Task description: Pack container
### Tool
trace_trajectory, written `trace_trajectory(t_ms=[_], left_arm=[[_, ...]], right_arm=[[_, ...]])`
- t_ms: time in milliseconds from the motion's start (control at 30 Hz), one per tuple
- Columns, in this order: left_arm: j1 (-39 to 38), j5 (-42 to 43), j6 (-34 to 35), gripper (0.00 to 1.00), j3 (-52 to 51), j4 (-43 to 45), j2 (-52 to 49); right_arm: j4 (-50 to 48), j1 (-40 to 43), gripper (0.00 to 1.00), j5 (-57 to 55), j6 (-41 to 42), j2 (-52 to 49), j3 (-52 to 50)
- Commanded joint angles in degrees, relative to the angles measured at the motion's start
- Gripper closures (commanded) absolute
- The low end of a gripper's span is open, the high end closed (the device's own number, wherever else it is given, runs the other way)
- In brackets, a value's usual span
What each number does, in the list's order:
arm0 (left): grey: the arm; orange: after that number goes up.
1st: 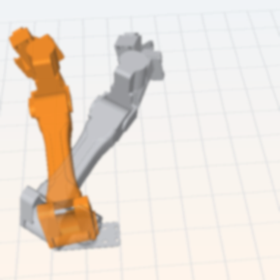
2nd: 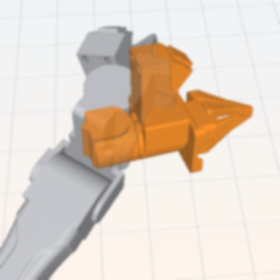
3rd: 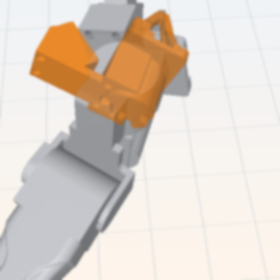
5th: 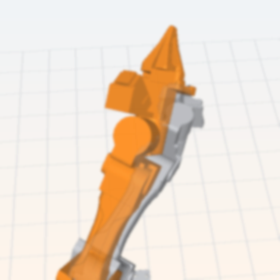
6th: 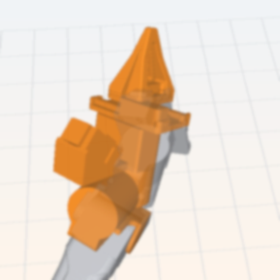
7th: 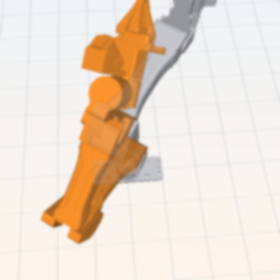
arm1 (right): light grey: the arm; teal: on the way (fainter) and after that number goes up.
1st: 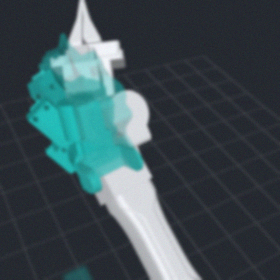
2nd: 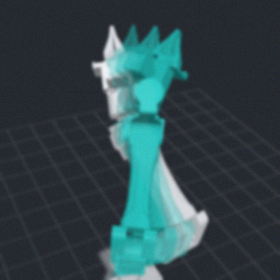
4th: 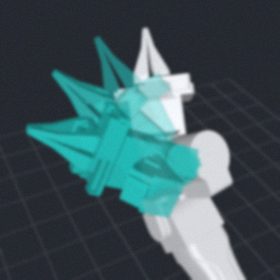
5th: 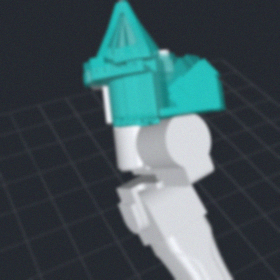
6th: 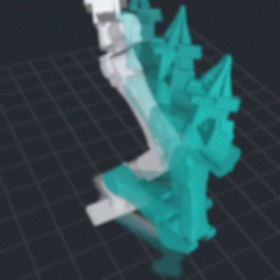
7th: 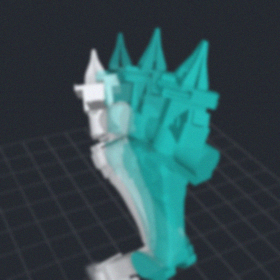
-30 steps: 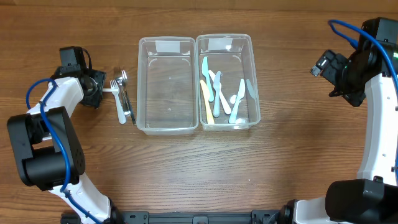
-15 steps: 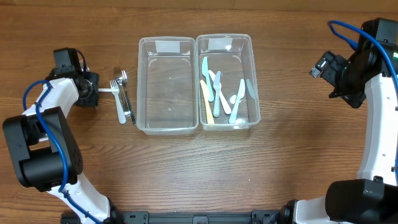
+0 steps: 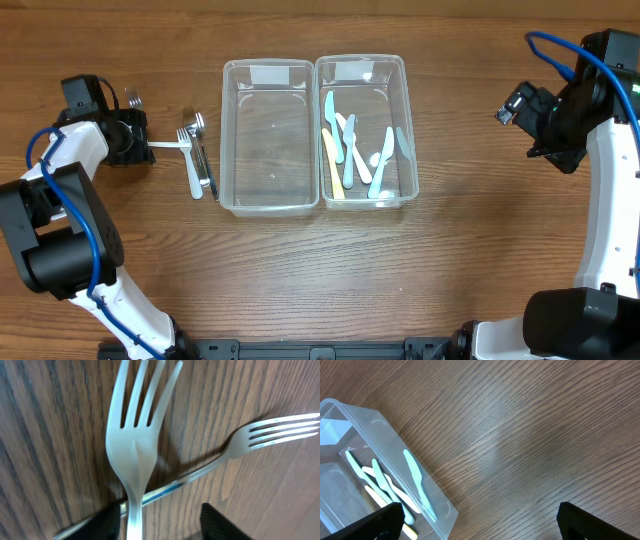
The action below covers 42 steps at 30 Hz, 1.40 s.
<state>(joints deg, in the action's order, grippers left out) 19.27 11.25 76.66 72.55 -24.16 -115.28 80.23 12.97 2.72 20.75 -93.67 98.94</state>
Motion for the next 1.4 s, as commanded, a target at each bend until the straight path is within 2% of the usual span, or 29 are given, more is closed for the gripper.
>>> trace_trajectory(t_ms=[0, 133, 300, 367, 433, 533, 700, 867, 1167, 1367], left_arm=[[-0.09, -3.80, -3.45, 0.60, -3.65, -4.22, -6.54], [-0.11, -3.74, -3.45, 0.73, -3.65, -7.10, -6.54], [-0.11, -3.74, -3.63, 0.82, -3.65, -11.13, -6.54], [-0.09, -3.39, -4.87, 0.91, -3.65, -11.65, -6.54], [-0.09, -2.54, -6.80, 0.96, -3.23, -11.67, -6.54], [-0.11, -2.62, -11.45, 0.96, -1.51, -13.53, -6.54], [-0.11, -6.27, -17.77, 0.96, 4.07, -22.16, -6.51], [-0.22, -10.38, -26.51, 0.96, 14.97, -33.03, -6.43], [-3.26, -10.62, -43.82, 0.96, 43.21, -51.93, -6.43], [-10.86, -5.66, -54.58, 0.96, 59.80, -61.31, -6.43]], right_arm=[[-0.09, -0.11, 0.00, 0.48, 0.15, 0.11, -0.31], [-0.11, -0.11, 0.00, 0.48, 0.15, 0.11, -0.31], [-0.09, -0.11, 0.00, 0.48, 0.15, 0.11, -0.31], [-0.09, -0.11, 0.00, 0.48, 0.15, 0.11, -0.31], [0.07, -0.11, 0.00, 0.48, 0.15, 0.11, -0.31], [0.24, -0.11, 0.00, 0.46, 0.13, 0.11, -0.31], [0.31, -0.11, 0.00, 0.46, 0.13, 0.11, -0.31], [0.28, -0.11, 0.00, 0.46, 0.13, 0.11, -0.31], [0.28, -0.11, 0.00, 0.46, 0.13, 0.11, -0.31], [0.20, -0.11, 0.00, 0.44, 0.13, 0.11, -0.31]])
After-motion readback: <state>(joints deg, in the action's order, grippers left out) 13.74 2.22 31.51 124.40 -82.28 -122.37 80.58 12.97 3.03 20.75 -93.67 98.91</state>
